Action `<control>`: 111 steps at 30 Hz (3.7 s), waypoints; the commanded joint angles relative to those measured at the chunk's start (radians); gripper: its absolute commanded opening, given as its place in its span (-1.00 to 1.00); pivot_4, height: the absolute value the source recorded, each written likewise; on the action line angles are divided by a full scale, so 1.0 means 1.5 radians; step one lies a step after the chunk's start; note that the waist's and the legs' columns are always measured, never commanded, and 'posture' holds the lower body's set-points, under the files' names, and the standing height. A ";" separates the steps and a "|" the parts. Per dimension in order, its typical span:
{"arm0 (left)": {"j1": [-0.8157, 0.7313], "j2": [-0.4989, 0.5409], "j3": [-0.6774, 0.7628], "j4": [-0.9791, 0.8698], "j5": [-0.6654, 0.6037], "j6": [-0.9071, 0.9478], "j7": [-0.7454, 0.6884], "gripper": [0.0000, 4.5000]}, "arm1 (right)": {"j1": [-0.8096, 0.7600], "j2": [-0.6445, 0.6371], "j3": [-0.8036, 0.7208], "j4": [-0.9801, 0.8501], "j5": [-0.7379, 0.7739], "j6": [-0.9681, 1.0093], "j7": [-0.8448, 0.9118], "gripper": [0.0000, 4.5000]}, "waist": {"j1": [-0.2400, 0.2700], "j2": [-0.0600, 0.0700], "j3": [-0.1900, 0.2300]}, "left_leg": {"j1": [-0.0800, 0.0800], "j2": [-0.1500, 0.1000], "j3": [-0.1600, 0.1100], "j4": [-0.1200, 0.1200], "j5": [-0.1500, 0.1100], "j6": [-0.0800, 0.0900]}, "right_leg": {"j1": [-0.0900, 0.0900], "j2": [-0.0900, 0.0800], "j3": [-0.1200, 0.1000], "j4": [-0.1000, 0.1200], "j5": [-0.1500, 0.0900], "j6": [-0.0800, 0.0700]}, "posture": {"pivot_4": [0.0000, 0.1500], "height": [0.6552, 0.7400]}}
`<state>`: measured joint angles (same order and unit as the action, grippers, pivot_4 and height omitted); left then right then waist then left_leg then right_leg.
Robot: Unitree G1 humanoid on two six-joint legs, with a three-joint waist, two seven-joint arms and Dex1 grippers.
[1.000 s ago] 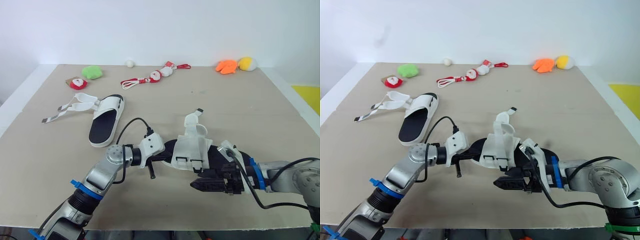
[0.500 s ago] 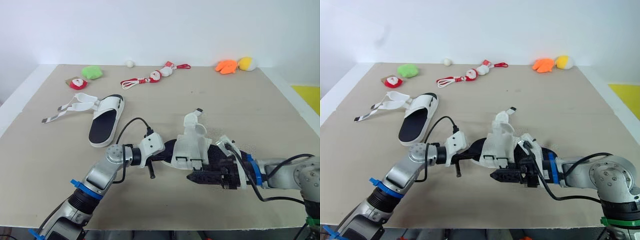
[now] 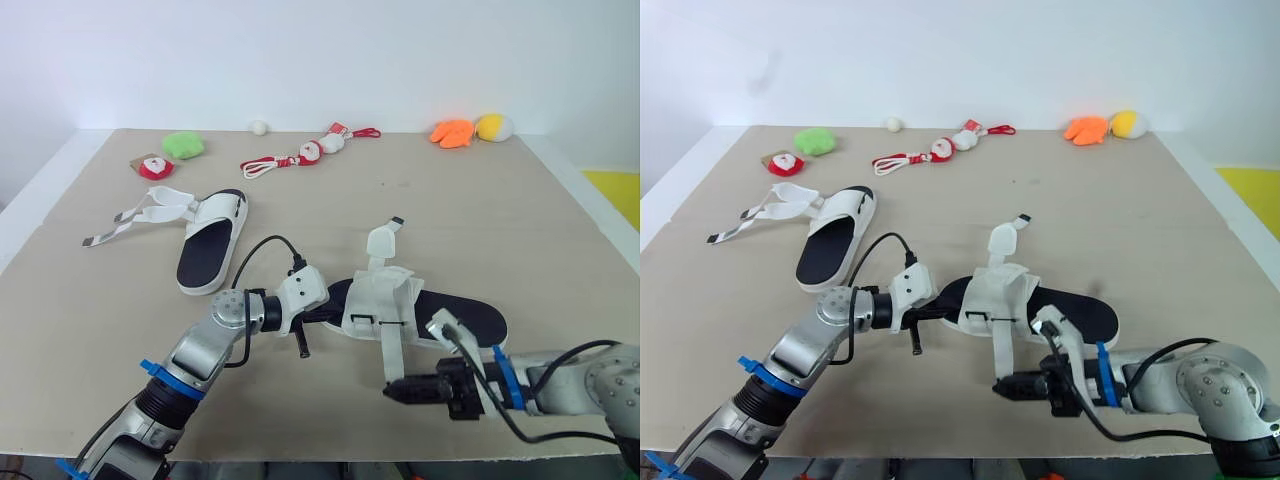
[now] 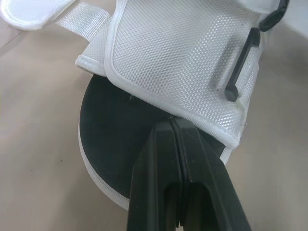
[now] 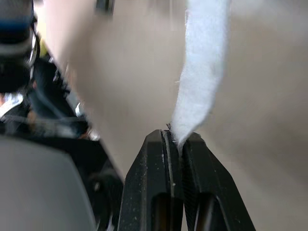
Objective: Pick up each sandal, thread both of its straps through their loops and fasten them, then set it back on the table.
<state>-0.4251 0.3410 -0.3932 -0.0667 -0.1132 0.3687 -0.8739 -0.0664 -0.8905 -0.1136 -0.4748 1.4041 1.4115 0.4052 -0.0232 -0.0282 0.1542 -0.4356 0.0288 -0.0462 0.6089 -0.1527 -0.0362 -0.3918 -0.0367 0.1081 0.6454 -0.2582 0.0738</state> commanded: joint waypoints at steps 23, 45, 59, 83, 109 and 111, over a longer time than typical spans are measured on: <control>0.027 -0.003 -0.047 0.032 0.022 0.022 -0.012 -1.00 | 0.285 -0.167 -0.052 0.015 -0.631 -0.879 0.553 0.99 | 0.001 -0.004 0.000 | 0.004 -0.001 0.001 0.001 -0.003 -0.005 | 0.002 -0.003 -0.002 -0.002 -0.003 0.001 | 1.00 1.00; 0.028 -0.013 -0.047 0.040 0.023 0.021 -0.012 -1.00 | 0.007 -0.038 0.045 0.329 -1.075 -1.897 0.353 0.99 | 0.003 -0.001 0.000 | 0.010 -0.002 0.000 0.000 -0.004 -0.007 | 0.013 -0.004 -0.001 -0.002 -0.006 0.001 | 1.00 1.00; 0.029 -0.013 -0.048 0.038 0.026 0.021 -0.010 -1.00 | 0.010 0.017 0.097 0.267 -1.250 -1.863 0.241 0.99 | 0.002 -0.003 0.000 | 0.019 -0.002 0.001 -0.002 -0.004 -0.007 | 0.018 -0.004 -0.001 -0.002 -0.007 -0.002 | 1.00 1.00; 0.026 -0.013 -0.045 0.043 0.027 0.021 -0.010 -1.00 | 0.057 -0.082 0.133 0.346 -1.253 -1.897 0.064 -1.00 | 0.002 -0.003 0.000 | 0.020 -0.004 0.001 -0.003 -0.005 -0.007 | 0.019 -0.006 0.000 -0.002 -0.009 -0.002 | 1.00 1.00; 0.023 -0.019 -0.048 0.056 0.028 0.017 -0.012 -1.00 | 0.044 -0.437 0.109 -0.069 0.033 -0.865 0.263 -1.00 | 0.003 -0.001 0.001 | 0.017 -0.010 0.000 -0.003 -0.007 -0.002 | 0.022 -0.015 -0.003 -0.002 -0.014 0.001 | 1.00 1.00; 0.027 -0.017 -0.048 0.051 0.027 0.019 -0.011 -1.00 | -0.103 -0.385 0.150 -0.083 0.132 -0.734 0.175 -1.00 | 0.003 -0.001 0.001 | 0.016 -0.011 0.000 -0.003 -0.007 -0.002 | 0.021 -0.015 -0.003 -0.002 -0.014 0.001 | 1.00 1.00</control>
<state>-0.4185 0.3022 -0.4127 -0.0466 -0.1069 0.3669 -0.8821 -0.1159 -1.5052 0.1044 -0.5550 1.4609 0.1688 0.7591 -0.0184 -0.0297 0.1551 -0.4117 0.0120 -0.0463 0.6048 -0.1628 -0.0398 -0.3614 -0.0592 0.1029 0.6429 -0.2783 0.0752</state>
